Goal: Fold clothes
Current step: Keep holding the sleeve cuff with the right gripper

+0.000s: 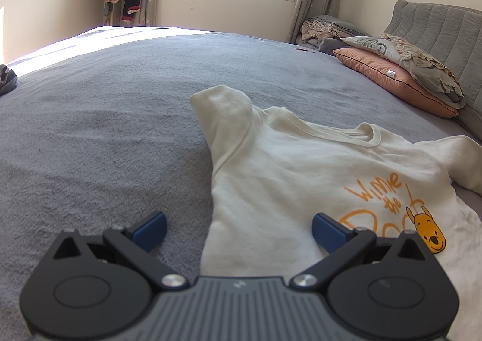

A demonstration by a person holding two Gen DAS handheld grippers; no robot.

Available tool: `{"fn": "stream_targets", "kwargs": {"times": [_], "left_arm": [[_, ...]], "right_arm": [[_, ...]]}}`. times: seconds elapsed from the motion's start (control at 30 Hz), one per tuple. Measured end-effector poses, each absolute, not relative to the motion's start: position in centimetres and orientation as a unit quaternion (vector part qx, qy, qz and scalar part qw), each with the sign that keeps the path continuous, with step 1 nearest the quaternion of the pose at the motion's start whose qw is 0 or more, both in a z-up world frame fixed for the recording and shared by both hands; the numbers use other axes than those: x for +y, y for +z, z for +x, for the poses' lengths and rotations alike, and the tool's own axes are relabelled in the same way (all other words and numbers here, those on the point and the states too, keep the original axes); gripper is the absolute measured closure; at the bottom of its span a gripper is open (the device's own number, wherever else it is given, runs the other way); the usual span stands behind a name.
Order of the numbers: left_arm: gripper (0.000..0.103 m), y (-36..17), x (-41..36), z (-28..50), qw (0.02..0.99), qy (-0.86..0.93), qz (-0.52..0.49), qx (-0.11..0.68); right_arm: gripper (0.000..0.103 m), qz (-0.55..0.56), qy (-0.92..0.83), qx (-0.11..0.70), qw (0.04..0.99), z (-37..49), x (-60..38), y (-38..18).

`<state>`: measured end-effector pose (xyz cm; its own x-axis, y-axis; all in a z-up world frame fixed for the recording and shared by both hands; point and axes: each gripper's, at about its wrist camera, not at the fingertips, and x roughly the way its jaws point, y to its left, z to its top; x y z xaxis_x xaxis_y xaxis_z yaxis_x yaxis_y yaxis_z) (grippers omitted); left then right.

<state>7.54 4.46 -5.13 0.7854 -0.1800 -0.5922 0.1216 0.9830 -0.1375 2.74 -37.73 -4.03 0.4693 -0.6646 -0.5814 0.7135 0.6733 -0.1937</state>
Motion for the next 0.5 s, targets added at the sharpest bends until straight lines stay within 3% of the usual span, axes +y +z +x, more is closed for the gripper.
{"fn": "stream_targets", "kwargs": {"times": [0.5], "left_arm": [[0.0,-5.13,4.46,7.54,0.944,-0.08,-0.046,0.318]], "right_arm": [[0.098,0.034,-0.404,0.321,0.856,2.79,-37.69,-4.18]]}}
